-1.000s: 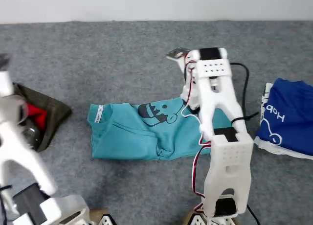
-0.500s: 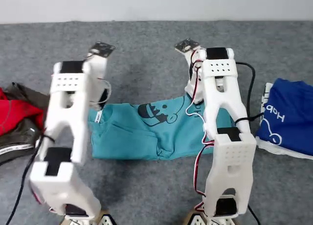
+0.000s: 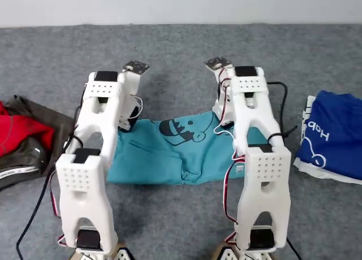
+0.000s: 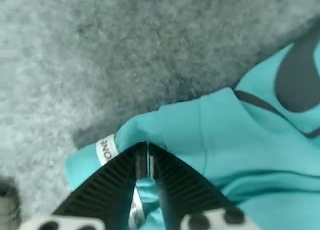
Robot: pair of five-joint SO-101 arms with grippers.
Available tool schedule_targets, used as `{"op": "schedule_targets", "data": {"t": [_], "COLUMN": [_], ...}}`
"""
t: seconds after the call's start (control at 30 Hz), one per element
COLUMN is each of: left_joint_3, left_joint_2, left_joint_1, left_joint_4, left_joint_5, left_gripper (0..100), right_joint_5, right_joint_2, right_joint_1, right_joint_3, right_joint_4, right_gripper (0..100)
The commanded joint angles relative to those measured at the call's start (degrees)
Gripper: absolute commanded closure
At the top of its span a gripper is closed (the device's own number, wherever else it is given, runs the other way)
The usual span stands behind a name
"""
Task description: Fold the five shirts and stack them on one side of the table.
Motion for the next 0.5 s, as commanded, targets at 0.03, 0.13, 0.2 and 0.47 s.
{"op": "schedule_targets", "data": {"t": [0.03,0.13,0.2,0.47], "left_joint_3": [-2.7,-3.7,-5.1,-7.1], "left_joint_2": [2.2,2.7,3.2,2.7], "left_joint_1": [0.1,-1.3,-2.2,-2.4], "left_joint_4": [-1.5,-1.6,-1.6,1.1], "left_joint_5": [0.7,2.7,2.9,3.0], "left_gripper": [98,98,98,98], "right_joint_5": [-0.3,-0.2,1.2,3.8], "right_joint_2": [0.4,0.6,0.3,-1.9], "right_joint_1": [5.1,7.4,8.2,7.3], "right_joint_3": [-2.6,-2.7,-2.7,-5.8], "right_joint_4": [-3.2,-4.0,-4.0,2.0], "right_gripper": [98.9,98.9,98.9,98.9]}}
